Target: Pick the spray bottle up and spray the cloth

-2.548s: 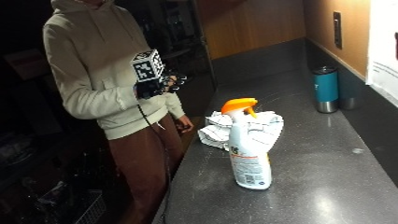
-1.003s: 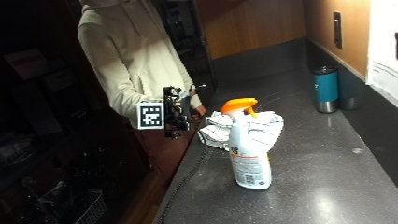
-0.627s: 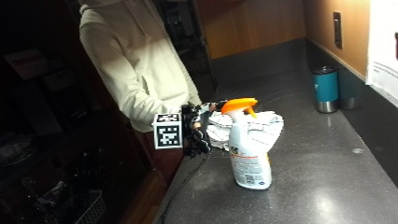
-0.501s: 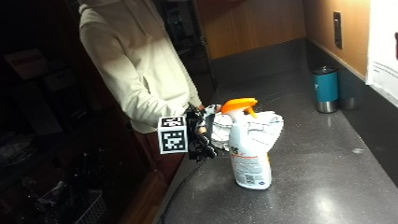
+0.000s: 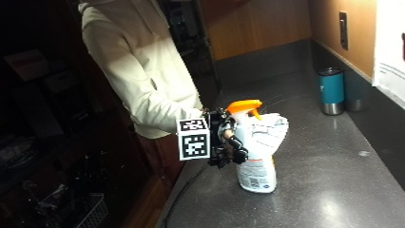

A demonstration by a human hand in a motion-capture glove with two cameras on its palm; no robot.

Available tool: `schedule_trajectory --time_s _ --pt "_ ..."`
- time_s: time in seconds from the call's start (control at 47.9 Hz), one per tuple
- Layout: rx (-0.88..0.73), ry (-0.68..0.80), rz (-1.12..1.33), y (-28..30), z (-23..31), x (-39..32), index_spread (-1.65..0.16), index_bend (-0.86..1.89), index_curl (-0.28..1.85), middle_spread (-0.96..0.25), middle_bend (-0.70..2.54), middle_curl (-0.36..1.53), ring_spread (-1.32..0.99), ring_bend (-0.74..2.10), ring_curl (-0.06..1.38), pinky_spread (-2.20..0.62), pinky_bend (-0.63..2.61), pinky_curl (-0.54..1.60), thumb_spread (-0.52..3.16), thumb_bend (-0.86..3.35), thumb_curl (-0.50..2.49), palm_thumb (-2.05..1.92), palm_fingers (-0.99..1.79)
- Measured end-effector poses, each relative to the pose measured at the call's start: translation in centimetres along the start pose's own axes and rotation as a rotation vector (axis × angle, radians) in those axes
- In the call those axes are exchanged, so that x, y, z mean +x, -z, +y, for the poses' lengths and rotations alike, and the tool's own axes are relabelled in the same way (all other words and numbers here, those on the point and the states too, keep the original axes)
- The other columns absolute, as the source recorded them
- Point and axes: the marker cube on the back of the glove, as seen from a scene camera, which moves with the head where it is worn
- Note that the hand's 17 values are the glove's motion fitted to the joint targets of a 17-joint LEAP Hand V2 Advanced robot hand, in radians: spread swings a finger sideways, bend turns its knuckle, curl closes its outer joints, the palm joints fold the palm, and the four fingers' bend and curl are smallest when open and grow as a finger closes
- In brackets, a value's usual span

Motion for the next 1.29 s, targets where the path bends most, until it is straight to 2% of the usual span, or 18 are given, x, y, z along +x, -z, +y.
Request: schedule_trajectory --time_s 0.167,0.334,0.355,0.46,0.564,0.689,0.752,0.835,1.003,1.191,1.295 --pt "-0.009 0.0 0.038 -0.7 -1.4 -0.4 -0.26 0.16 0.23 0.01 0.31 0.38 0.0 0.43 0.31 0.12 0.36 0.33 0.89 -0.03 0.43 0.69 0.29" --pt "-0.032 0.004 0.063 -1.3 -2.6 -0.7 -0.25 0.2 0.29 -0.02 0.34 0.38 -0.02 0.43 0.3 0.11 0.24 0.3 0.88 -0.03 0.43 0.69 0.59" --pt "-0.039 0.003 0.064 -1.5 -2.8 -0.8 -0.25 0.22 0.3 -0.03 0.35 0.39 -0.04 0.46 0.32 0.1 0.22 0.3 0.88 -0.03 0.43 0.69 0.71" --pt "-0.067 0.002 0.071 -2.1 -3.6 -1.1 -0.24 0.21 0.32 -0.05 0.34 0.39 -0.07 0.48 0.32 0.08 0.17 0.28 0.88 -0.03 0.43 0.7 0.92" --pt "-0.099 0.028 0.113 -3.1 -4.4 -1.4 -0.2 0.26 0.37 -0.07 0.43 0.43 -0.1 0.57 0.37 0.03 0.09 0.26 0.84 0.02 0.46 0.81 1.25" --pt "-0.181 0.114 0.228 -4.6 -5.3 -2.0 -0.18 0.33 0.43 -0.09 0.56 0.48 -0.12 0.61 0.41 -0.01 0.15 0.26 0.65 0.01 0.54 0.92 1.34" --pt "-0.271 0.182 0.312 -5.4 -6.3 -3.1 -0.17 0.37 0.46 -0.09 0.57 0.49 -0.13 0.62 0.42 -0.06 0.2 0.28 0.56 0.0 0.57 0.95 1.38" --pt "-0.478 0.313 0.463 -6.8 -6.9 -5.8 -0.17 0.4 0.48 -0.1 0.58 0.5 -0.14 0.63 0.43 -0.11 0.23 0.3 0.45 -0.02 0.6 0.97 1.41" --pt "-0.874 0.55 0.8 -8.7 -1.3 -10.8 -0.16 0.44 0.51 -0.1 0.6 0.51 -0.15 0.64 0.45 -0.16 0.27 0.33 0.31 -0.03 0.65 0.96 1.4" --pt "-1.109 0.715 1.097 -9.3 4.3 -13.1 -0.16 0.47 0.52 -0.11 0.62 0.51 -0.15 0.65 0.45 -0.19 0.28 0.35 0.24 -0.04 0.68 0.95 1.4" --pt "-1.156 0.824 1.278 -9.4 8.2 -13.2 -0.16 0.48 0.53 -0.11 0.62 0.51 -0.15 0.65 0.45 -0.2 0.29 0.36 0.21 -0.03 0.7 0.95 1.4"
